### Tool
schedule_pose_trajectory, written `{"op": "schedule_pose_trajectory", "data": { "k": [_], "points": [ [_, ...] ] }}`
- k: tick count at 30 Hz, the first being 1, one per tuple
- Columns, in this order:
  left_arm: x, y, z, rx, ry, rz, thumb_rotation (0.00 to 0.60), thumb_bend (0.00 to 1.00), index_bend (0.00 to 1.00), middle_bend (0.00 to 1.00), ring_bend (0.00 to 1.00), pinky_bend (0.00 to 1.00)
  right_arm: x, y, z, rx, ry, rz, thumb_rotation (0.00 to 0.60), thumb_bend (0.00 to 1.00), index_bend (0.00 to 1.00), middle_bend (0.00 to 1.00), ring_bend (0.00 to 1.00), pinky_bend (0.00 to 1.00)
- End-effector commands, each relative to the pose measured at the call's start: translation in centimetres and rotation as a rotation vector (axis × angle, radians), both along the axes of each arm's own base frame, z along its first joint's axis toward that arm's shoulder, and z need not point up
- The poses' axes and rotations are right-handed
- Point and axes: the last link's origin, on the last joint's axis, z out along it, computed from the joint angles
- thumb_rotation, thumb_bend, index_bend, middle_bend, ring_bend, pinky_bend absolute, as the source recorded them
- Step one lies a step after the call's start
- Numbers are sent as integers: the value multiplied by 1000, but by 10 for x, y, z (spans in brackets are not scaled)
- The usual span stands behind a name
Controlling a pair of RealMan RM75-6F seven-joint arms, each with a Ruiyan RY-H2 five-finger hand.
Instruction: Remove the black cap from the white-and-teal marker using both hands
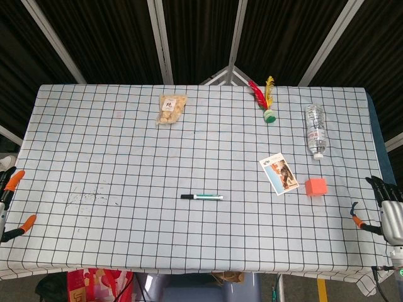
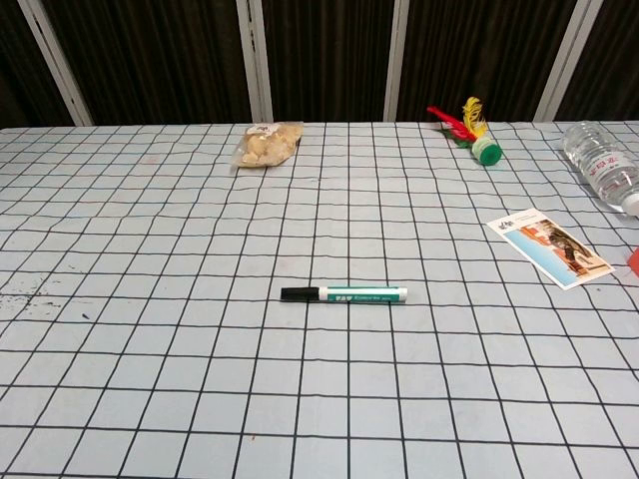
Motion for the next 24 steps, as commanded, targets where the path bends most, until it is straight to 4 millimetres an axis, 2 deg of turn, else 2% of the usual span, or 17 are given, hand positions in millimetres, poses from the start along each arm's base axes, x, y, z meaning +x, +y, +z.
{"op": "schedule_pose_trajectory", "data": {
  "k": [1,16,24],
  "points": [
    [-1,1,0,1,-3,1,600,343,23,0,0,0,0,0,1,2,1,-3,600,169,123,122,163,128],
    [4,-1,1,8,8,-16,600,344,23,0,0,0,3,-2,2,6,-2,-2,600,169,123,122,163,128],
    [8,-3,-2,4,14,-30,600,344,23,0,0,0,12,-5,0,20,-26,3,600,169,128,122,163,128]
  ]
}}
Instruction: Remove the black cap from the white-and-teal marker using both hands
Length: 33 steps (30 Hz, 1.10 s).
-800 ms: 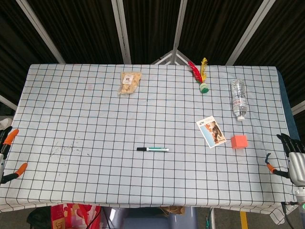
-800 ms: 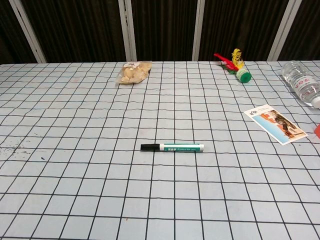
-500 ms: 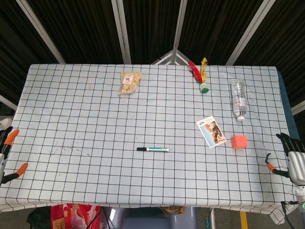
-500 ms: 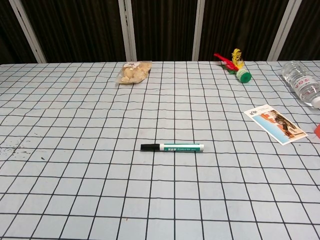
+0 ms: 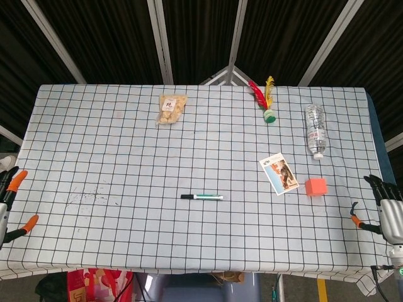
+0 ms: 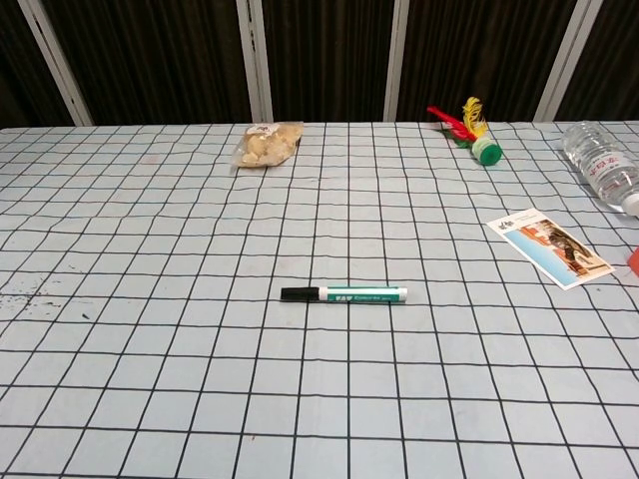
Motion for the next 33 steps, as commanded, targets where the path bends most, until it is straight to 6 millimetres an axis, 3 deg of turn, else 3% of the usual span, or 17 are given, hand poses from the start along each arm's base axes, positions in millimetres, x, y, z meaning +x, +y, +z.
{"op": "schedule_pose_trajectory", "data": {
  "k": [1,6,14,20,26,33],
  "points": [
    [-1,0,0,-2,4,7,600,344,23,0,0,0,5,-3,-2,12,5,5,600,169,132,122,163,128],
    [2,0,6,14,2,8,600,343,23,0,0,0,17,-8,-5,3,6,15,600,170,184,122,163,127],
    [4,2,3,-1,4,8,600,343,23,0,0,0,64,-25,-28,42,-23,97,600,169,241,122,160,128],
    [7,7,2,-5,15,6,600,343,23,0,0,0,116,-56,-60,137,-18,145,600,169,262,122,159,128],
    [5,13,1,-12,18,20,600,343,23,0,0,0,175,-68,-100,212,-74,213,600,169,279,122,155,128],
    [7,14,1,-13,29,16,600,343,23,0,0,0,217,-78,-138,276,-111,226,600,169,301,122,154,128]
  ]
}}
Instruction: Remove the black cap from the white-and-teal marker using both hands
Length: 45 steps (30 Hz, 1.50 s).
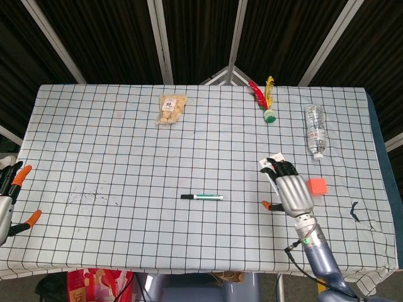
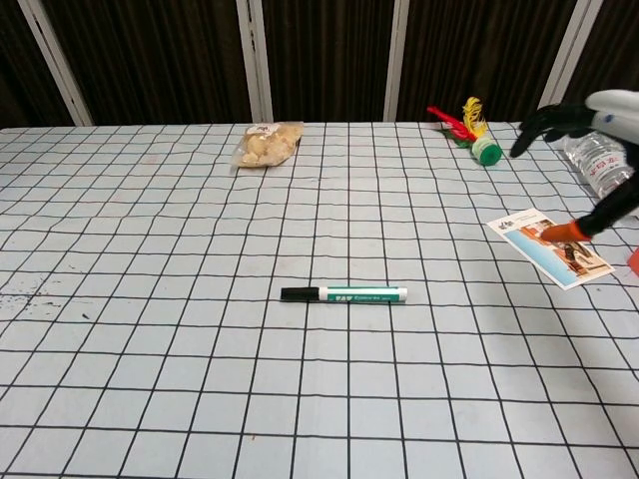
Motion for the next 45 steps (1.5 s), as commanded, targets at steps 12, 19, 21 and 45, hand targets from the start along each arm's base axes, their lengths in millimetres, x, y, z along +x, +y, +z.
{"op": "schedule_pose_trajectory", "data": {
  "k": [12,19,21,45],
  "points": [
    [10,6,1,0,28,-7,600,344,23,0,0,0,40,-7,-77,133,-39,8,600,215,317,122,154,128],
    [13,10,-2,-3,37,0,600,343,23,0,0,0,40,-8,-93,142,-29,7,600,216,324,122,154,128],
    [14,13,-4,-7,37,2,600,343,23,0,0,0,42,-8,-98,148,-19,13,600,218,338,122,154,128],
    [7,22,-12,-17,49,26,600,344,23,0,0,0,52,-17,-138,171,-8,1,600,353,427,331,165,128]
  ]
}}
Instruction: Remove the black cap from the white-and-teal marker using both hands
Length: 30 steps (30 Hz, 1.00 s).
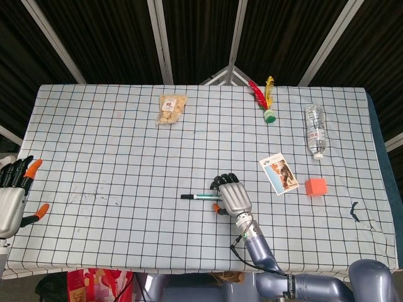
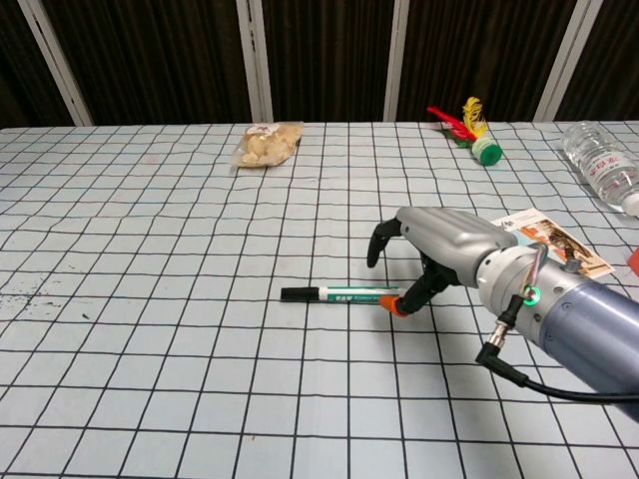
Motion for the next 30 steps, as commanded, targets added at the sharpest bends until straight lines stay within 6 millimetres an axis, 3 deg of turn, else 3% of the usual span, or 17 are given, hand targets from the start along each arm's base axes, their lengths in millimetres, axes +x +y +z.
{"op": "schedule_pose_trajectory", "data": {
  "k": [1,30],
  "points": [
    [0,1,1,3,-2,2,600,344,23,0,0,0,1,0,-1,1,-3,2,600,353,427,338,165,128],
    [-5,2,6,20,-3,24,600,343,23,0,0,0,-1,-3,-15,11,22,0,600,353,405,454,224,128]
  ]
}}
